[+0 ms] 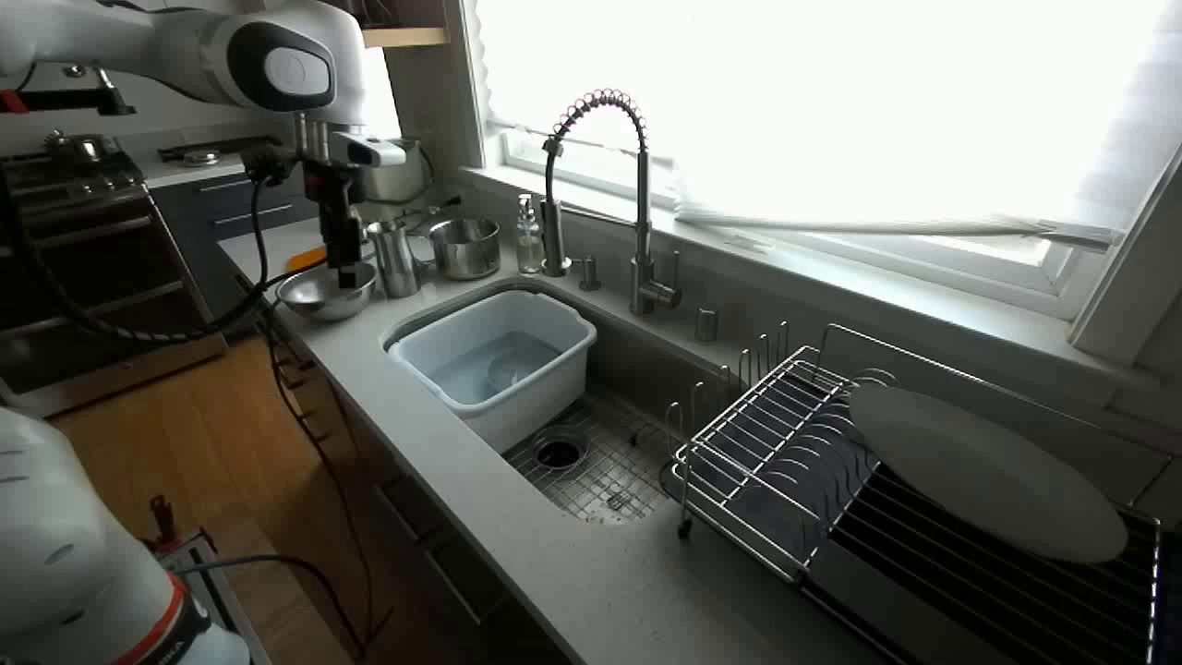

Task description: Put the silver bowl in the sink

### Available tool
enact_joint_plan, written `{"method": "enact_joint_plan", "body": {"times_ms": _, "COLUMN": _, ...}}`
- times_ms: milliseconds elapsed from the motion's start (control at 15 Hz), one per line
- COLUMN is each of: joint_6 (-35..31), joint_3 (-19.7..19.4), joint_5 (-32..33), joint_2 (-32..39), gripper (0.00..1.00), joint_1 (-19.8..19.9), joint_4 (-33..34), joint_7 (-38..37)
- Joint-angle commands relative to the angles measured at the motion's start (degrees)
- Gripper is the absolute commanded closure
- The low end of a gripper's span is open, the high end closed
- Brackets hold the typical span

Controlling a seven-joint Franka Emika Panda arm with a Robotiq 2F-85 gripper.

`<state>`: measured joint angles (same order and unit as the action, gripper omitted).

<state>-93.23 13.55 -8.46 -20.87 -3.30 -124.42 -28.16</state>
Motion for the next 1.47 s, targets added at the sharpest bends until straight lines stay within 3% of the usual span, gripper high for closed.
{"method": "enact_joint_plan", "body": {"times_ms": 0, "joint_6": 0.10, "joint_3": -0.47, "joint_5": 0.17, "joint_2": 0.08, "gripper": 0.00, "joint_1": -0.54, "joint_4": 0.11, "joint_7": -0.16}}
{"method": "enact_joint_plan", "body": {"times_ms": 333, "joint_6": 0.10, "joint_3": -0.47, "joint_5": 0.17, "joint_2": 0.09, "gripper": 0.00, "joint_1": -0.54, "joint_4": 0.11, "joint_7": -0.16}}
{"method": "enact_joint_plan", "body": {"times_ms": 400, "joint_6": -1.40, "joint_3": -1.36, "joint_5": -1.88, "joint_2": 2.56, "gripper": 0.00, "joint_1": -0.82, "joint_4": -0.17, "joint_7": 2.63}}
{"method": "enact_joint_plan", "body": {"times_ms": 667, "joint_6": -15.78, "joint_3": -1.83, "joint_5": -5.04, "joint_2": 8.88, "gripper": 0.00, "joint_1": -3.03, "joint_4": -1.57, "joint_7": 14.76}}
{"method": "enact_joint_plan", "body": {"times_ms": 1000, "joint_6": -31.33, "joint_3": -1.67, "joint_5": -14.19, "joint_2": 16.77, "gripper": 0.00, "joint_1": -6.66, "joint_4": -1.93, "joint_7": 28.75}}
{"method": "enact_joint_plan", "body": {"times_ms": 1067, "joint_6": -32.48, "joint_3": -1.44, "joint_5": -15.81, "joint_2": 18.54, "gripper": 0.00, "joint_1": -7.29, "joint_4": -1.25, "joint_7": 31.61}}
{"method": "enact_joint_plan", "body": {"times_ms": 1133, "joint_6": -30.16, "joint_3": -1.64, "joint_5": -12.30, "joint_2": 16.08, "gripper": 0.00, "joint_1": -6.49, "joint_4": -1.87, "joint_7": 26.50}}
{"method": "enact_joint_plan", "body": {"times_ms": 1400, "joint_6": -31.94, "joint_3": -1.41, "joint_5": -14.25, "joint_2": 18.62, "gripper": 0.00, "joint_1": -7.35, "joint_4": -1.26, "joint_7": 30.06}}
